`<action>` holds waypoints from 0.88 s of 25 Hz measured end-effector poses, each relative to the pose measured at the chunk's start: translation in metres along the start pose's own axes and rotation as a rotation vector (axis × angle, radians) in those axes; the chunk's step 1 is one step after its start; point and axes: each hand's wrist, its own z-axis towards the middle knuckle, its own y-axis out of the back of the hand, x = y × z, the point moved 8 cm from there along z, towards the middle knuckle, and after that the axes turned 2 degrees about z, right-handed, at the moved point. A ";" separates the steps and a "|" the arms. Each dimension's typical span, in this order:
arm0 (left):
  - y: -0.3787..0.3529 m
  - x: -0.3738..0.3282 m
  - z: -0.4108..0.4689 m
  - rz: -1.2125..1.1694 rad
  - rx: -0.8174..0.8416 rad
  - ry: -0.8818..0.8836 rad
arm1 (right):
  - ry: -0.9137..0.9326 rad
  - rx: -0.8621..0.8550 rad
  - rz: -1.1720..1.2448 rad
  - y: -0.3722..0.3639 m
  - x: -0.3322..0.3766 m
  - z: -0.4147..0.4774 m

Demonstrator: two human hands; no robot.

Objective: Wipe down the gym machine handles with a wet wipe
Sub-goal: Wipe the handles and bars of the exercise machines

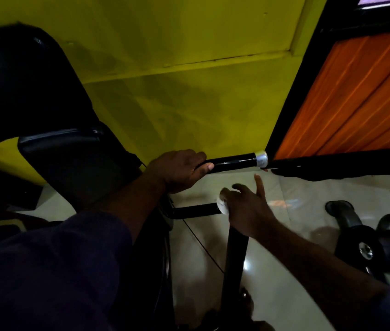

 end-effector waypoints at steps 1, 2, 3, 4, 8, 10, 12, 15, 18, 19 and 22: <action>0.000 0.000 0.000 -0.001 -0.004 -0.004 | 0.002 0.046 -0.029 0.002 -0.003 -0.002; 0.000 0.001 0.001 0.000 -0.007 -0.008 | 0.001 0.121 -0.031 -0.003 0.005 0.001; -0.001 0.001 0.001 0.005 -0.010 -0.012 | -0.022 0.182 0.007 -0.008 0.021 0.009; -0.001 0.002 0.002 0.008 -0.009 -0.013 | -0.048 0.217 0.073 -0.015 0.042 0.020; -0.005 0.004 0.004 0.001 0.008 -0.013 | 0.093 0.168 0.201 -0.030 0.101 0.038; -0.006 0.004 0.002 -0.008 -0.003 -0.019 | 0.182 0.087 0.211 -0.020 0.080 0.026; -0.007 0.003 0.003 -0.009 -0.012 -0.039 | 0.168 0.005 0.147 -0.001 0.037 0.010; -0.010 0.007 0.006 -0.006 -0.024 -0.050 | -0.067 0.004 0.074 0.008 0.006 -0.005; -0.011 0.005 0.006 -0.017 -0.032 -0.070 | -0.145 0.022 0.245 -0.014 0.056 0.004; -0.010 0.004 0.005 -0.022 -0.039 -0.075 | -0.126 0.034 0.288 -0.019 0.073 0.007; -0.008 0.004 0.005 -0.008 -0.056 -0.081 | -0.151 -0.105 0.365 0.002 0.058 -0.002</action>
